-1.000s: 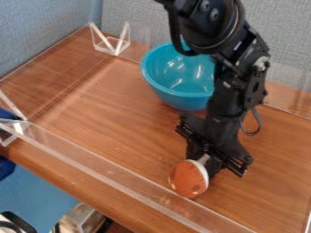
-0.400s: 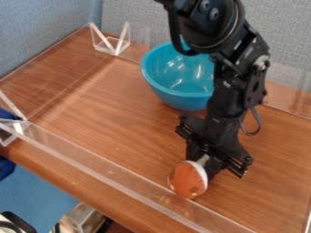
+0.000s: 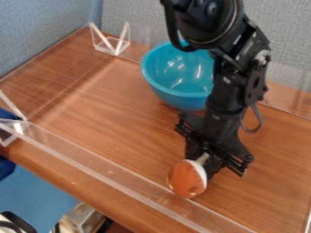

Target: Put the mushroom in the blue bowl

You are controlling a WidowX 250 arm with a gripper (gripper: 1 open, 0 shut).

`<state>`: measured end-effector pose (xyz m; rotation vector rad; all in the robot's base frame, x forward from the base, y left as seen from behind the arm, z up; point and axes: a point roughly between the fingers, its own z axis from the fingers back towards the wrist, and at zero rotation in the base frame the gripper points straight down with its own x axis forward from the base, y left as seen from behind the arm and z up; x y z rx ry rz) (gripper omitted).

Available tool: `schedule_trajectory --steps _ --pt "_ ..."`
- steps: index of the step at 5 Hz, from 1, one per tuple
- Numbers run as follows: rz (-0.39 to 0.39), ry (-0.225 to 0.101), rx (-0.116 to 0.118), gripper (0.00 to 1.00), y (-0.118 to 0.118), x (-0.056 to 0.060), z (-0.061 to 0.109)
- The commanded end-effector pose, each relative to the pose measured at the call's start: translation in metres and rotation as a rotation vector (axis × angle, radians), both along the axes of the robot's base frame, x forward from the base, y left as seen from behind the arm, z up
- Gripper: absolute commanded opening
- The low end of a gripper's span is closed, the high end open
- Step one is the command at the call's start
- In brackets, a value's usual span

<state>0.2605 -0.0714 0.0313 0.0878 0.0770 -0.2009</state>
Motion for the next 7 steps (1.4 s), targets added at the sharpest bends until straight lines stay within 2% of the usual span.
schedule_trajectory --steps 1,2,3,4,5,6,7 --pt "0.011 -0.087 -0.032 0.0 -0.001 0.011 0.028" --pt "0.014 -0.105 -0.038 0.0 0.0 0.013 0.041" --pt "0.029 -0.147 -0.05 0.0 0.003 0.016 0.065" --pt "0.074 -0.202 -0.06 0.0 0.015 0.03 0.093" --pt "0.14 -0.232 -0.067 0.0 0.036 0.059 0.108" --pt "0.187 -0.211 -0.055 0.0 0.054 0.077 0.095" --pt "0.192 -0.192 -0.056 0.0 0.055 0.087 0.081"
